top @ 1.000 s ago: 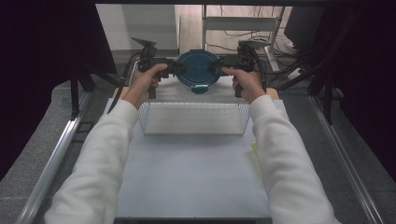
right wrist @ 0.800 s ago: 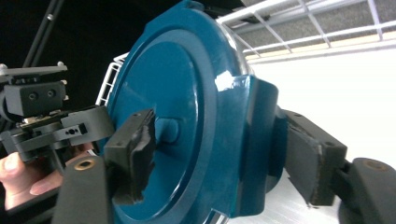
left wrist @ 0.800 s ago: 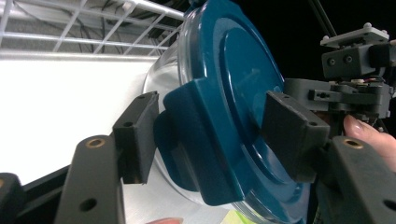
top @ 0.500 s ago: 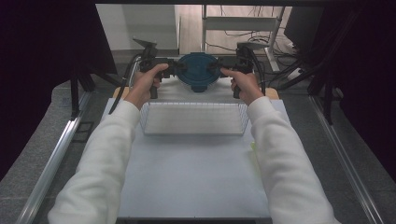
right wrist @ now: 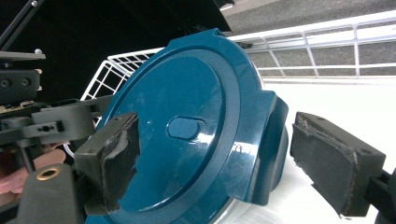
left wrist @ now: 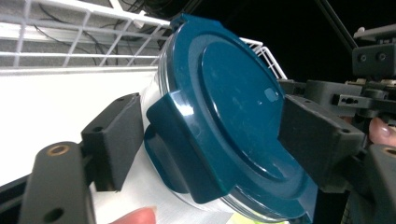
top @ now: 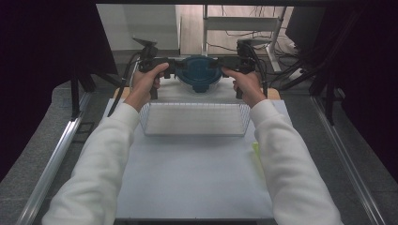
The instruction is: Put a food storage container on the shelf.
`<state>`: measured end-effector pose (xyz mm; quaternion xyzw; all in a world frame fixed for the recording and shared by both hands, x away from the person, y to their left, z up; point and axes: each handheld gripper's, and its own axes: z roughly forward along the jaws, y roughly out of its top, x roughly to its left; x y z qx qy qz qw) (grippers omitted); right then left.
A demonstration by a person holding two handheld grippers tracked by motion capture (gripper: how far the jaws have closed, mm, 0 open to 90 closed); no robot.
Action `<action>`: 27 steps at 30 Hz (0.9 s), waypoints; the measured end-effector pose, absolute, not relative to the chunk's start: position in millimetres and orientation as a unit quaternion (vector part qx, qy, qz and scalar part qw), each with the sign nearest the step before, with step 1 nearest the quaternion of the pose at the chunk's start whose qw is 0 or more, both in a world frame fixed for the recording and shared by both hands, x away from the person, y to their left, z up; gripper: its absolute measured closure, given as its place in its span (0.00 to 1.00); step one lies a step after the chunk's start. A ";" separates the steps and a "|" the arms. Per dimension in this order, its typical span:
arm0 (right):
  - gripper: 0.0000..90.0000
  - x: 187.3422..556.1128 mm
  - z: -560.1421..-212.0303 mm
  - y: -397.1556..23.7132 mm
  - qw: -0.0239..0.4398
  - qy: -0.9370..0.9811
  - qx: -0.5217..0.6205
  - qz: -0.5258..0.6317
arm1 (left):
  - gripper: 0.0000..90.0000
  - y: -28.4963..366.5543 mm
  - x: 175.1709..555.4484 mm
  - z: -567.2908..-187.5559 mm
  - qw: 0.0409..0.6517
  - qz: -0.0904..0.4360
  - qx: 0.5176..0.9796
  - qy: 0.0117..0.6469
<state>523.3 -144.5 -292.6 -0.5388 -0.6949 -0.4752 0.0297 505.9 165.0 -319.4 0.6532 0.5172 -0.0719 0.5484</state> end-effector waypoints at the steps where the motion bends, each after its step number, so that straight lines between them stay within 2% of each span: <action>1: 0.17 522.2 -292.0 -145.0 0.029 -0.694 -0.537 -0.478 | 0.23 165.7 504.8 -318.2 0.548 -0.070 0.654 0.516; 4: 0.15 517.0 -288.2 -146.1 0.016 -0.698 -0.529 -0.483 | 0.22 167.5 499.1 -312.8 0.546 -0.055 0.659 0.514; 11: 0.15 498.0 -276.4 -152.4 -0.020 -0.718 -0.496 -0.487 | 0.23 170.6 477.5 -298.0 0.537 0.022 0.671 0.511; 15: 0.17 480.4 -272.1 -159.3 -0.040 -0.733 -0.470 -0.490 | 0.28 171.7 454.6 -288.9 0.514 0.079 0.705 0.483; 18: 0.18 466.0 -269.9 -165.6 -0.061 -0.747 -0.451 -0.484 | 0.28 167.7 438.6 -285.1 0.490 0.118 0.731 0.460; 22: 0.19 447.8 -268.5 -175.1 -0.067 -0.753 -0.433 -0.492 | 0.28 165.2 416.9 -285.3 0.509 0.114 0.730 0.441; 27: 0.22 421.8 -271.7 -185.6 -0.083 -0.765 -0.403 -0.495 | 0.28 164.5 389.5 -296.8 0.498 0.122 0.747 0.423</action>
